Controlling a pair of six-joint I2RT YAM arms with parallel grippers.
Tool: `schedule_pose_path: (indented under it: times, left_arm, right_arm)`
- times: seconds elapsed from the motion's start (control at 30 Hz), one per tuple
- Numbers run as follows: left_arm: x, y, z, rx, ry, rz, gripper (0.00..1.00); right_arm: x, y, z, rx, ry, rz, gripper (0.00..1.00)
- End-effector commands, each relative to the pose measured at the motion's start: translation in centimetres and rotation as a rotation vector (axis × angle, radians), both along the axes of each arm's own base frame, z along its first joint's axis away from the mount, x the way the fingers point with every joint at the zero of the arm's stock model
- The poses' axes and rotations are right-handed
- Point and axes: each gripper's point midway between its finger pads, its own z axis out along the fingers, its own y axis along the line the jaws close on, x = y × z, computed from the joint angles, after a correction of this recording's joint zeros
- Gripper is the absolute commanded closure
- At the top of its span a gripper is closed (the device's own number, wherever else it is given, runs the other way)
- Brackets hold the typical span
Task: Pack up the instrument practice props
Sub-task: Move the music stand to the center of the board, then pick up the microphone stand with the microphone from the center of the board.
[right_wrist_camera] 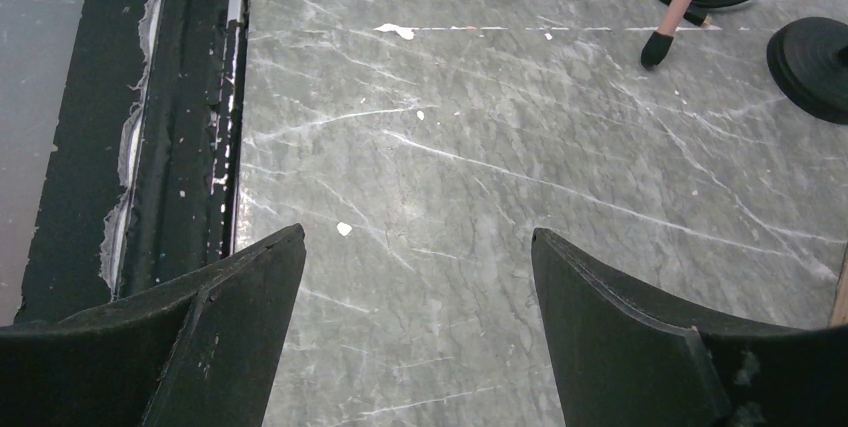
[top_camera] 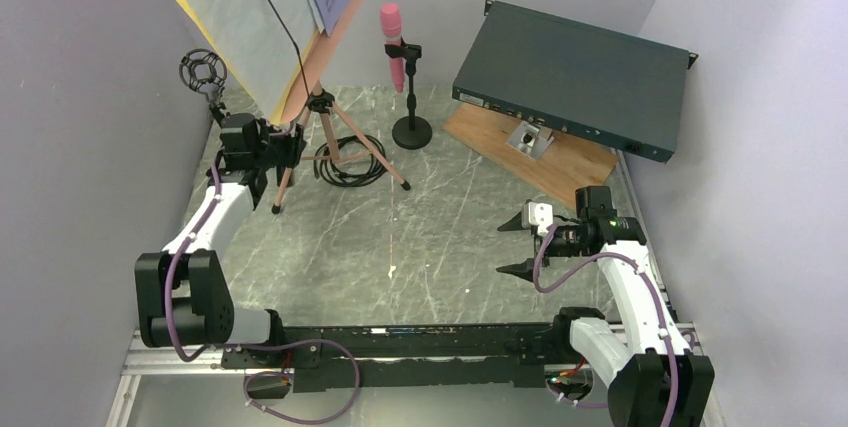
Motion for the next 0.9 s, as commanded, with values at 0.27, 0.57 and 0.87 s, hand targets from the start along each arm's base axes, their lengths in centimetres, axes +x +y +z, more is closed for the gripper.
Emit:
schedule_pose_path:
  times: [0.27, 0.57, 0.87]
  left_arm:
    - [-4.0, -1.9, 4.4, -0.135, -0.002, -0.046, 0.34]
    - [-10.8, -3.0, 6.6, -0.279, 0.036, -0.005, 0.06]
    - [-14.4, -2.7, 5.6, -0.320, -0.014, 0.053, 0.01]
  right_arm:
    - [-0.2, 0.2, 0.8, 0.013, -0.042, 0.024, 0.14]
    - [0.4, 2.6, 4.7, -0.135, -0.055, 0.109, 0.14]
    - [6.1, 7.4, 14.5, -0.263, -0.072, 0.045, 0.00]
